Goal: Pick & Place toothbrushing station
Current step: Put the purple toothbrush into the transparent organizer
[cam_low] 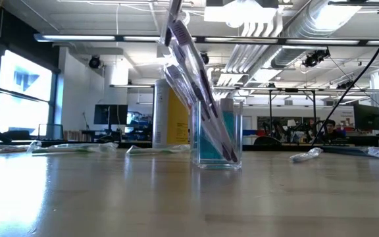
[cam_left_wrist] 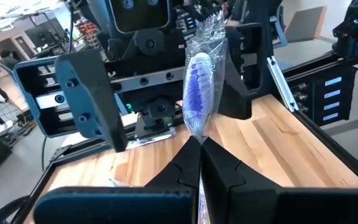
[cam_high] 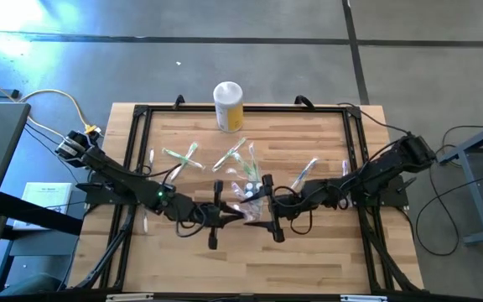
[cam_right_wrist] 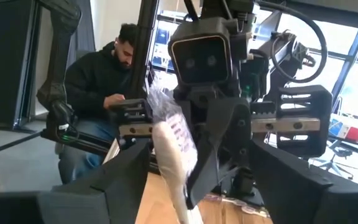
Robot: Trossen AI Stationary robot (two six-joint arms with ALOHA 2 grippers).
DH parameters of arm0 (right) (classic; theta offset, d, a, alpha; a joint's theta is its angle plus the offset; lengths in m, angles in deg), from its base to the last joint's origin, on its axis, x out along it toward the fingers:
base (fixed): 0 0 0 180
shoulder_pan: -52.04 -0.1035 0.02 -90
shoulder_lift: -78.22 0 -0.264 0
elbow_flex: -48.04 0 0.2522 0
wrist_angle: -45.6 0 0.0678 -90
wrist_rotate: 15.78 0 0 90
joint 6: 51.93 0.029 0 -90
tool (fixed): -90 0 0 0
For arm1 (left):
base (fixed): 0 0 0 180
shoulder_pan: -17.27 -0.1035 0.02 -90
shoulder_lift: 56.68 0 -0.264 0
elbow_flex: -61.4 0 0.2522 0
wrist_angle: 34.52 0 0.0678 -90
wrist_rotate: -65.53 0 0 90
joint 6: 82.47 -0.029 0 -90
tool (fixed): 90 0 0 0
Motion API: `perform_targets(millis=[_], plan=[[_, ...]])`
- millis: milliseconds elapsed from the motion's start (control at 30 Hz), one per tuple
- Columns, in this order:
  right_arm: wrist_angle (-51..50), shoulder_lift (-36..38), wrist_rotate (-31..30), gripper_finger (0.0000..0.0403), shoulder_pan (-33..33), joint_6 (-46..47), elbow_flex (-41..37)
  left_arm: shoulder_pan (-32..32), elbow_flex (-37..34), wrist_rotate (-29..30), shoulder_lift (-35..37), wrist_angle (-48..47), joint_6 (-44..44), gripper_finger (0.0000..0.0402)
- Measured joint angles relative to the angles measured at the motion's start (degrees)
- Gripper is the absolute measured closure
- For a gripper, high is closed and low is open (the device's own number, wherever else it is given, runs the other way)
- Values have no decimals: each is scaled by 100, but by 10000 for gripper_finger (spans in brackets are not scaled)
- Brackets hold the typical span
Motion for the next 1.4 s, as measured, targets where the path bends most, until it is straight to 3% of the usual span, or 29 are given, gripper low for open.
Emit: perform_targets(millis=[200, 433, 467, 733, 933, 1200, 1267, 1400], plan=[[-3, 0, 6, 211, -4, -97, 1, -2, 0, 0, 0, -27, 1, 401], [-101, 0, 112, 376, -21, -426, 1, -7, 0, -131, 0, -6, -105, 401], [-99, 0, 185, 383, -26, -449, 3, -8, 0, -221, 0, 38, -105, 401], [-110, 0, 297, 386, -67, -423, 8, 117, 0, -323, 2, -114, -648, 393], [-91, 24, 271, 387, -182, -434, 6, 281, 0, -332, 10, -121, -922, 332], [-290, 395, 142, 387, -791, -639, 1, 502, 0, 1043, 333, -179, -1102, 256], [-427, 539, -375, 387, -1040, -887, 3, 518, 7, 1439, 432, -252, -1102, 248], [-757, 686, -2153, 387, -1521, -1379, 4, 647, 4, 1802, 614, -796, -1045, 245]])
